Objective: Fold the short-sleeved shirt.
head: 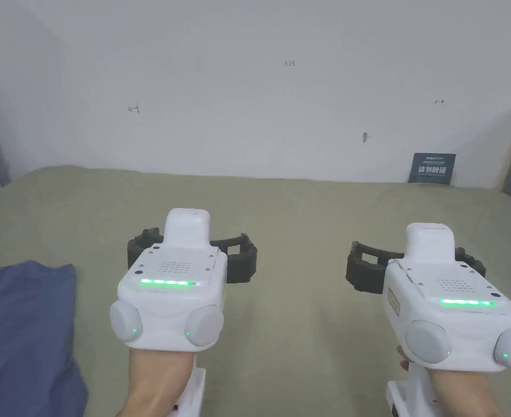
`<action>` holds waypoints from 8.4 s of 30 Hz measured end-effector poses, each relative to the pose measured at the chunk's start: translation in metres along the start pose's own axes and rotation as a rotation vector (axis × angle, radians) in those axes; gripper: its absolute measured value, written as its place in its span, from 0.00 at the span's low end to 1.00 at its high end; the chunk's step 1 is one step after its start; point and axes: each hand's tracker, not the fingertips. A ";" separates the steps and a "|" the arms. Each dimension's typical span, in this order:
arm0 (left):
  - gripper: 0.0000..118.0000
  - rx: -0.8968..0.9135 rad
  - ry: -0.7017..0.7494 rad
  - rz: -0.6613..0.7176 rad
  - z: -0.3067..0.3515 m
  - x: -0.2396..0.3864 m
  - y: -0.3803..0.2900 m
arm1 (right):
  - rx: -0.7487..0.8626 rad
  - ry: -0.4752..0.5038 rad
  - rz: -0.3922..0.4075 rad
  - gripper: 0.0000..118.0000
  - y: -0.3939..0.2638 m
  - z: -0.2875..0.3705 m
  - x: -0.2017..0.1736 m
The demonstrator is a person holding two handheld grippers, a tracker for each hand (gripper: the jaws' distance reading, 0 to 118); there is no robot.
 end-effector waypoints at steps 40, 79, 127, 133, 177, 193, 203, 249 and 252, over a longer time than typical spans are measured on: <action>1.00 -0.017 -0.002 -0.010 0.005 0.004 -0.006 | -0.009 -0.005 -0.003 1.00 -0.012 0.003 0.001; 1.00 -0.026 0.006 0.009 0.007 0.000 -0.009 | -0.016 0.003 0.012 1.00 -0.014 0.004 -0.004; 1.00 -0.004 -0.001 -0.002 0.007 -0.004 -0.001 | 0.012 -0.029 0.035 1.00 -0.008 0.000 -0.003; 0.01 -0.030 0.003 -0.010 0.007 -0.007 -0.001 | 0.034 -0.098 0.036 0.06 -0.007 0.001 0.001; 0.01 -0.152 0.737 0.116 0.133 -0.326 -0.018 | -0.100 0.660 0.062 0.06 -0.004 -0.019 -0.323; 0.01 -0.279 0.634 0.215 0.062 -0.353 -0.040 | -0.163 0.682 0.116 0.06 -0.028 -0.030 -0.342; 0.01 -0.609 0.403 0.250 -0.126 -0.384 -0.118 | -0.273 0.655 0.151 0.06 -0.084 -0.076 -0.355; 0.01 -0.482 -0.399 0.054 -0.199 0.068 0.036 | -0.238 0.009 0.045 0.06 -0.042 -0.045 0.028; 0.01 -0.523 -0.533 0.073 -0.207 0.130 0.026 | -0.249 -0.054 0.028 0.07 -0.046 -0.046 0.058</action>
